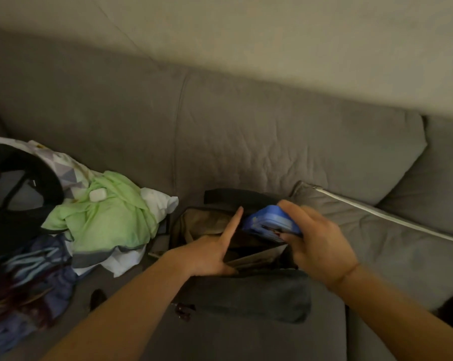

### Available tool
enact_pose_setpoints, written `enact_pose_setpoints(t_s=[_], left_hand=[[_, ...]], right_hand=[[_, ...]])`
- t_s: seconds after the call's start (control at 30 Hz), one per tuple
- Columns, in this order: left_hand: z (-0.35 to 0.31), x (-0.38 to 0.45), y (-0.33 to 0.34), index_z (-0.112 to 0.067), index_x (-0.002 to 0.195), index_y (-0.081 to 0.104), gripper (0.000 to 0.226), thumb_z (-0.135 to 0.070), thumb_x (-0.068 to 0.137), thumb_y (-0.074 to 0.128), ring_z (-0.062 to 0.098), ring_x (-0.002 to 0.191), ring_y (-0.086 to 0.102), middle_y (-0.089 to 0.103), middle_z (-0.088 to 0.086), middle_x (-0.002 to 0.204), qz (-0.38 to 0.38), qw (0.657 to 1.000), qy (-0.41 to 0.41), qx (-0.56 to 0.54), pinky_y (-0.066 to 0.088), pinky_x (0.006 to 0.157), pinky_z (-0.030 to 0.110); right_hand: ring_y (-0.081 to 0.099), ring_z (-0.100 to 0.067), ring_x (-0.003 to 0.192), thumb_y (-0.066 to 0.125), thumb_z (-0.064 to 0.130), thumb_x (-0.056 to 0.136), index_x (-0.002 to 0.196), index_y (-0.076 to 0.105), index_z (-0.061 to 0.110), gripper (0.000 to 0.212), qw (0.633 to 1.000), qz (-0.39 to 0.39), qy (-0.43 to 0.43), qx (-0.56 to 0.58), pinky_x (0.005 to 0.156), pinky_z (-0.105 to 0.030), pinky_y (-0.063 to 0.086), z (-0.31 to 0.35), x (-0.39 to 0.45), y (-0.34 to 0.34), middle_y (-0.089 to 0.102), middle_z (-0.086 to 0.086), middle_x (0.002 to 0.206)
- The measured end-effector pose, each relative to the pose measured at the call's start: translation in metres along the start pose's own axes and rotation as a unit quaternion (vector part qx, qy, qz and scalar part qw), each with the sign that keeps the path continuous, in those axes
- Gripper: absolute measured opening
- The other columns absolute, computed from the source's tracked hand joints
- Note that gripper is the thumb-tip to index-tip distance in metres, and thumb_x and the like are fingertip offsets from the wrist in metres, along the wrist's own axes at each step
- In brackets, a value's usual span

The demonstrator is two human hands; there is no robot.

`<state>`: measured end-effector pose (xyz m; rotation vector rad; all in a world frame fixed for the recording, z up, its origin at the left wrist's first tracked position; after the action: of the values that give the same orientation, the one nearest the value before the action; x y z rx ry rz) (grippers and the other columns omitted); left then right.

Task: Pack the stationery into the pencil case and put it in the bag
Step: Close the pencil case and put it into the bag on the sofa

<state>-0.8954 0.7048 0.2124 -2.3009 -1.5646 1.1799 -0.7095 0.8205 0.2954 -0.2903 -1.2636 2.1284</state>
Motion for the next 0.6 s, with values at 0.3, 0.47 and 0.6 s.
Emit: enact_pose_setpoints(t_s=[0.3, 0.47, 0.6], left_hand=[[0.007, -0.006, 0.035, -0.024, 0.127, 0.051, 0.037, -0.038, 0.092, 0.057, 0.03, 0.112, 0.059, 0.061, 0.01, 0.124, 0.054, 0.972, -0.025, 0.227, 0.046, 0.089, 0.037], [0.011, 0.043, 0.051, -0.019, 0.14, 0.044, 0.046, -0.038, 0.099, 0.046, 0.032, 0.131, 0.042, 0.046, 0.012, 0.144, 0.12, 0.944, -0.136, 0.275, 0.028, 0.111, 0.045], [0.009, 0.042, 0.052, -0.014, 0.13, 0.05, 0.036, -0.033, 0.099, 0.046, 0.029, 0.113, 0.053, 0.054, 0.012, 0.132, 0.142, 0.956, -0.132, 0.221, 0.039, 0.094, 0.038]], right_hand=[[0.062, -0.03, 0.07, 0.066, 0.017, 0.067, 0.123, 0.041, 0.023, 0.062, 0.998, 0.014, -0.019, -0.059, 0.055, -0.031, 0.047, 0.021, 0.013, 0.021, 0.062, -0.01, 0.088], [0.058, -0.026, 0.068, 0.074, 0.025, 0.057, 0.119, 0.051, 0.018, 0.066, 0.974, 0.065, -0.116, -0.182, 0.061, -0.034, 0.044, 0.033, 0.01, 0.034, 0.062, -0.004, 0.083], [0.062, -0.025, 0.062, 0.078, 0.034, 0.05, 0.115, 0.06, 0.018, 0.07, 0.94, 0.185, -0.109, -0.267, 0.061, -0.033, 0.046, 0.026, 0.007, 0.058, 0.066, -0.003, 0.075]])
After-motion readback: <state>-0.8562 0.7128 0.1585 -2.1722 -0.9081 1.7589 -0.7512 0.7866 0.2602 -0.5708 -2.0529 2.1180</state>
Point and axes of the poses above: each hand's wrist, its own x-axis towards the middle knuckle, its own y-axis out of the palm, z = x × y, the point moved 2 cm from there along x, towards the middle knuckle
